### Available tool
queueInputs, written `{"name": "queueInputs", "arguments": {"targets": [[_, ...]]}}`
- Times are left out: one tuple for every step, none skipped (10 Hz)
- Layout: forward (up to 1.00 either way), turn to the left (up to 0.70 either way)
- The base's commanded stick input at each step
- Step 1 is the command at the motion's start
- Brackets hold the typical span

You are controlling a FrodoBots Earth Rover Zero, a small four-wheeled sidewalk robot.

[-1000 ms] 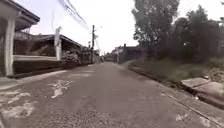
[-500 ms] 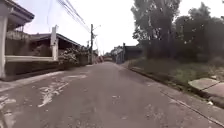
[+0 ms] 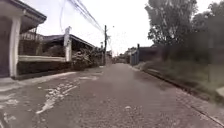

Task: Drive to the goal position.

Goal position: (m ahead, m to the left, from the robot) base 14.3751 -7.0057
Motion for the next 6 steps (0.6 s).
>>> {"name": "queueInputs", "arguments": {"targets": [[0.68,0.0],[0.68,0.0],[0.69,0.0],[0.7,0.0],[0.7,0.0],[0.7,0.0]]}}
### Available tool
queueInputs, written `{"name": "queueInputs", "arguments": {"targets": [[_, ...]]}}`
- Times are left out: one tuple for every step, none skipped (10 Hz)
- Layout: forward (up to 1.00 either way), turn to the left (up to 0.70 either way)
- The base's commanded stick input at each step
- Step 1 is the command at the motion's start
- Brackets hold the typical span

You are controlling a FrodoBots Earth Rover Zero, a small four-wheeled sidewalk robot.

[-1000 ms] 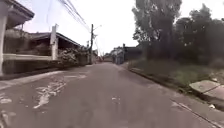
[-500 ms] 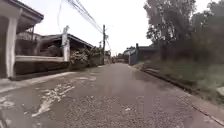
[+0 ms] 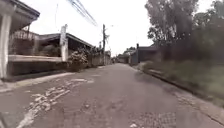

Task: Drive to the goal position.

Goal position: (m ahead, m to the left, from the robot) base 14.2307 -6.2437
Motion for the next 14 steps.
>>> {"name": "queueInputs", "arguments": {"targets": [[0.7,0.0],[0.7,0.0],[0.7,0.0],[0.7,0.0],[0.7,0.0],[0.7,0.0],[0.7,0.0],[0.7,0.0],[0.7,0.0],[0.7,0.0],[0.7,0.0],[0.7,0.0],[0.7,0.0],[0.7,0.0]]}}
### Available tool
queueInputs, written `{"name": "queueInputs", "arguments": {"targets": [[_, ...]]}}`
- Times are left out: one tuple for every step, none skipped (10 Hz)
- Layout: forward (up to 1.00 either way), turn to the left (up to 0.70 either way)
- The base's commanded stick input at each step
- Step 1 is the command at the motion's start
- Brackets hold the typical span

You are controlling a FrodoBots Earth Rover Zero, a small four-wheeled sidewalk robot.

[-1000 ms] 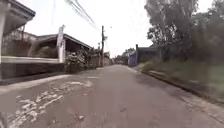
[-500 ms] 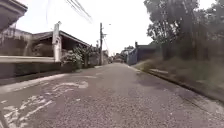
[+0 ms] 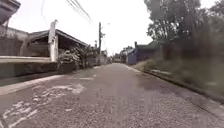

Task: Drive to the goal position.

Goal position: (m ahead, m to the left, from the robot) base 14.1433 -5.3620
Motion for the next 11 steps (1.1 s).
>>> {"name": "queueInputs", "arguments": {"targets": [[0.7,0.0],[0.7,0.0],[0.7,0.0],[0.7,0.0],[0.7,0.0],[0.7,0.0],[0.7,0.0],[0.7,0.0],[0.7,0.0],[0.7,0.0],[0.7,0.0]]}}
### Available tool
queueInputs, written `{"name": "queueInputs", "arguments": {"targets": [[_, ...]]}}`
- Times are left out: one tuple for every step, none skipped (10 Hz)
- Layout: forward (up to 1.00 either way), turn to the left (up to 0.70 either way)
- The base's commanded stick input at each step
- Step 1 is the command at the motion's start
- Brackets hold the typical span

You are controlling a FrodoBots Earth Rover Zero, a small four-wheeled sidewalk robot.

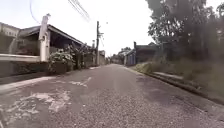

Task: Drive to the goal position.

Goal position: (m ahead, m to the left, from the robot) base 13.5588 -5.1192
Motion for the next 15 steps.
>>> {"name": "queueInputs", "arguments": {"targets": [[0.7,0.0],[0.7,0.0],[0.7,0.0],[0.7,0.0],[0.7,0.0],[0.7,0.0],[0.7,0.0],[0.7,0.0],[0.7,0.0],[0.7,0.0],[0.7,0.0],[0.7,0.0],[0.7,0.0],[0.7,0.0],[0.7,0.0]]}}
